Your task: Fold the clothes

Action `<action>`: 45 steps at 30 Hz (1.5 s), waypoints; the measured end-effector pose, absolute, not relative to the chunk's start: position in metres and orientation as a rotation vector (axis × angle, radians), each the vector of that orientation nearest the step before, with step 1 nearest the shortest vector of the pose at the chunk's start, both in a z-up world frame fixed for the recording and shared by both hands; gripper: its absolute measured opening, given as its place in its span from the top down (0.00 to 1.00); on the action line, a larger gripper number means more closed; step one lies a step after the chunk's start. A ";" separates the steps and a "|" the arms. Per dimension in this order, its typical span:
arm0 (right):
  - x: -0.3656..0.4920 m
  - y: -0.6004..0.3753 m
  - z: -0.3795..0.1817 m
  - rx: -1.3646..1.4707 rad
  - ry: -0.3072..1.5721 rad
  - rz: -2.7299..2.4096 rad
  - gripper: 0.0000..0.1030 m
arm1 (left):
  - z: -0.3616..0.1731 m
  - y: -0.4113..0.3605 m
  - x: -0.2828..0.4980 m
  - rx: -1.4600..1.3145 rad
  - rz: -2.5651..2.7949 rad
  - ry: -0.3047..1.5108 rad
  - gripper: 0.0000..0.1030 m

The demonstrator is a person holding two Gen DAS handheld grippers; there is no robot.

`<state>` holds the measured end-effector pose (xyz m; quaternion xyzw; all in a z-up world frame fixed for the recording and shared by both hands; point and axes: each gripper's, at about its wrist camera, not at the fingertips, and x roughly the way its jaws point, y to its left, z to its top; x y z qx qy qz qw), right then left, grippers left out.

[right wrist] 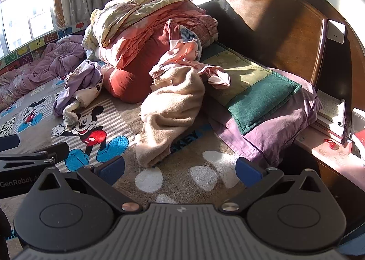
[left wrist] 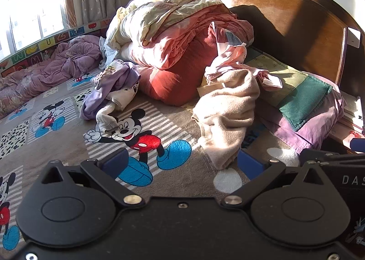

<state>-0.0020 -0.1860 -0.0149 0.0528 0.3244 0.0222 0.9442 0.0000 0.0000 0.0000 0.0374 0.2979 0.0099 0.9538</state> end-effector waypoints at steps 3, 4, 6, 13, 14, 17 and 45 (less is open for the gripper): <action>-0.003 -0.186 -0.014 0.116 0.664 0.046 0.00 | 0.001 0.001 0.000 0.077 0.013 0.602 0.00; -0.003 -0.186 -0.014 0.118 0.666 0.046 0.00 | 0.001 0.001 -0.001 0.079 0.012 0.599 0.00; -0.003 -0.186 -0.014 0.124 0.668 0.046 0.00 | 0.001 0.005 -0.004 0.072 0.014 0.592 0.00; -0.004 -0.183 -0.011 0.113 0.658 0.041 0.00 | -0.001 0.001 -0.005 0.089 0.029 0.595 0.00; -0.004 -0.183 -0.011 0.109 0.657 0.040 0.00 | -0.003 0.001 -0.006 0.089 0.029 0.596 0.00; -0.004 -0.184 -0.012 0.108 0.658 0.040 0.00 | -0.003 0.001 -0.005 0.086 0.026 0.599 0.00; -0.012 -0.192 -0.010 0.117 0.638 0.033 0.00 | -0.004 -0.005 -0.010 0.072 0.007 0.587 0.00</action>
